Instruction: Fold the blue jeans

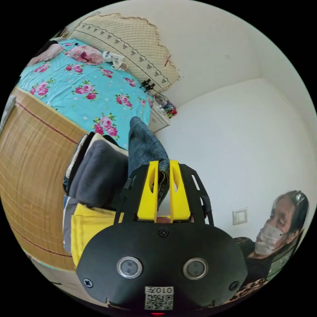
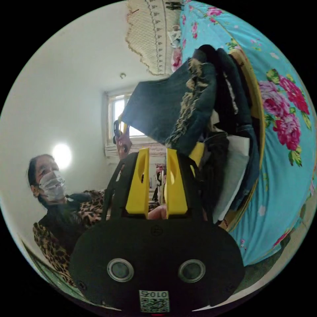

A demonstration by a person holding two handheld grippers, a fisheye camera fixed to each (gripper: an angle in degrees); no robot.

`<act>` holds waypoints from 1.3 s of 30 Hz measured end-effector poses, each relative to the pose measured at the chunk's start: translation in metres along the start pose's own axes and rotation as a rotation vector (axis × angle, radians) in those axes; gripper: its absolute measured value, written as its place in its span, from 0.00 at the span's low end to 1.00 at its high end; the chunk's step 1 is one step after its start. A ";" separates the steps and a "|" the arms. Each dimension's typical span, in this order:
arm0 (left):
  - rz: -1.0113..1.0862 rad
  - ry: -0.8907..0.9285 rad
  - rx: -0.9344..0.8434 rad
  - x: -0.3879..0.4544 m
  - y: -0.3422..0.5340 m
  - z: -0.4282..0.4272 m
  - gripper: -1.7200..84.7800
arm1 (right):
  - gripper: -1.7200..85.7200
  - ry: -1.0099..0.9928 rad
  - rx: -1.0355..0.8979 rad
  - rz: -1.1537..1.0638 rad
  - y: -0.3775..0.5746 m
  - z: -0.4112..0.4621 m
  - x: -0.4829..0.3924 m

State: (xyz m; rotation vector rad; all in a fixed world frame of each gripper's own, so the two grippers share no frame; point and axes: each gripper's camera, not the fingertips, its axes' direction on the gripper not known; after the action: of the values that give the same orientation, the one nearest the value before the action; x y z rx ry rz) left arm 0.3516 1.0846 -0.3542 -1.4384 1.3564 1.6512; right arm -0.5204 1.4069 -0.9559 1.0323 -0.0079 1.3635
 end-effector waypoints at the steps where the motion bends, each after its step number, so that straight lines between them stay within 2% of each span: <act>1: -0.010 -0.001 0.003 0.006 -0.004 0.007 0.11 | 0.14 -0.005 -0.034 0.002 0.000 0.014 -0.003; 6: -0.066 0.044 0.021 0.019 -0.006 0.027 0.10 | 0.24 -0.129 0.025 0.113 -0.011 0.068 0.007; 11: -0.105 0.067 0.033 0.021 -0.003 0.033 0.09 | 0.26 -0.254 0.229 0.304 -0.020 0.096 0.044; 16: -0.106 0.070 0.029 0.023 -0.003 0.031 0.09 | 0.27 -0.386 0.432 0.390 -0.022 0.103 0.073; 22: -0.133 0.087 0.039 0.004 -0.001 0.025 0.09 | 0.31 -0.517 0.551 0.434 -0.017 0.107 0.088; 25: -0.199 0.086 0.071 -0.024 -0.006 0.012 0.09 | 0.31 -0.460 0.513 0.368 -0.013 0.100 0.086; 29: -0.270 0.097 0.086 -0.066 -0.001 -0.001 0.08 | 0.29 -0.457 0.540 0.464 -0.009 0.103 0.099; 32: -0.291 0.140 0.099 -0.080 0.008 -0.007 0.08 | 0.28 -0.379 0.519 0.491 -0.012 0.110 0.097; 35: -0.226 0.126 0.079 -0.064 0.010 -0.005 0.08 | 0.27 -0.325 0.524 0.512 -0.013 0.117 0.094; 37: -0.212 0.134 0.064 -0.051 0.009 0.002 0.08 | 0.28 -0.366 0.456 0.504 -0.018 0.130 0.091; 39: -0.192 0.153 0.055 -0.039 0.003 0.009 0.08 | 0.29 -0.325 0.411 0.502 -0.017 0.138 0.084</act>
State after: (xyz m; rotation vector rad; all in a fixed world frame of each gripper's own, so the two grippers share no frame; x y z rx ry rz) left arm 0.3563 1.1001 -0.3174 -1.6354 1.2885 1.3967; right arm -0.4088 1.3920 -0.8384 1.6708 -0.2522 1.6692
